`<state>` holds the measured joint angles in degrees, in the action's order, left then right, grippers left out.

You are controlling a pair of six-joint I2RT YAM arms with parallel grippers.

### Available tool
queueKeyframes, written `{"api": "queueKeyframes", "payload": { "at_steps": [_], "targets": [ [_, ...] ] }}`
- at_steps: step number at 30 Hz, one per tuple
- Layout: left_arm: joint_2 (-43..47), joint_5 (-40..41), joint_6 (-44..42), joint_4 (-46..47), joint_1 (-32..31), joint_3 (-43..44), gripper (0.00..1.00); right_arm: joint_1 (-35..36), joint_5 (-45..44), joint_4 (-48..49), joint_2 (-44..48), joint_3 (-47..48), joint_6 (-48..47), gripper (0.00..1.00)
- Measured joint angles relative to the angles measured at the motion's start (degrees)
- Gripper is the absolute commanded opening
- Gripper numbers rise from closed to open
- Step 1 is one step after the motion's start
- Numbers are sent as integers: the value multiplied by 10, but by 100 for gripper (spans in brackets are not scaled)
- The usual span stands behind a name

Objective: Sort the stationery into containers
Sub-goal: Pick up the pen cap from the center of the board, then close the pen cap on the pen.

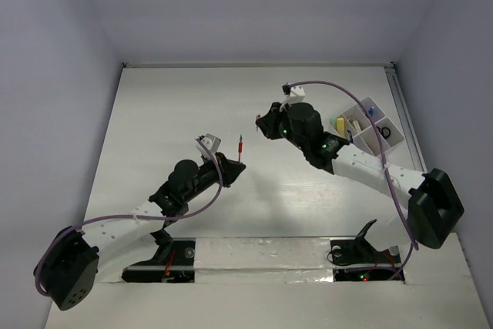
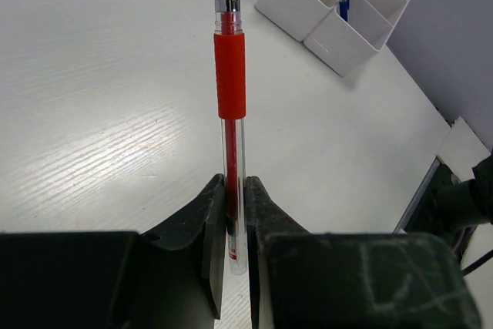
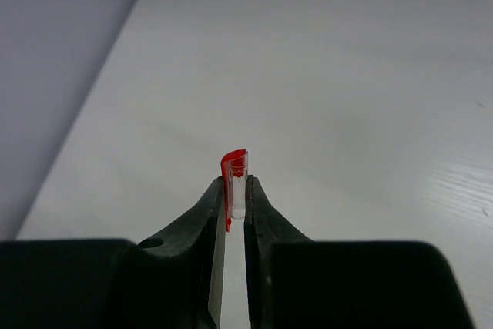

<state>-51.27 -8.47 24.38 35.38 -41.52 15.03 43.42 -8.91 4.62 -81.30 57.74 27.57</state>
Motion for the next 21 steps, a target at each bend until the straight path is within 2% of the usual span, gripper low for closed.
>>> {"api": "queueKeyframes", "payload": {
  "at_steps": [4,9,21],
  "targets": [
    [-16,-19,2,9,0,0,0,21,-17,118,14,-23,30,0],
    [-16,-20,3,17,0,0,0,62,-21,193,9,-37,43,0],
    [5,-9,3,16,0,0,0,88,-22,244,-1,-57,53,0]
  ]
}}
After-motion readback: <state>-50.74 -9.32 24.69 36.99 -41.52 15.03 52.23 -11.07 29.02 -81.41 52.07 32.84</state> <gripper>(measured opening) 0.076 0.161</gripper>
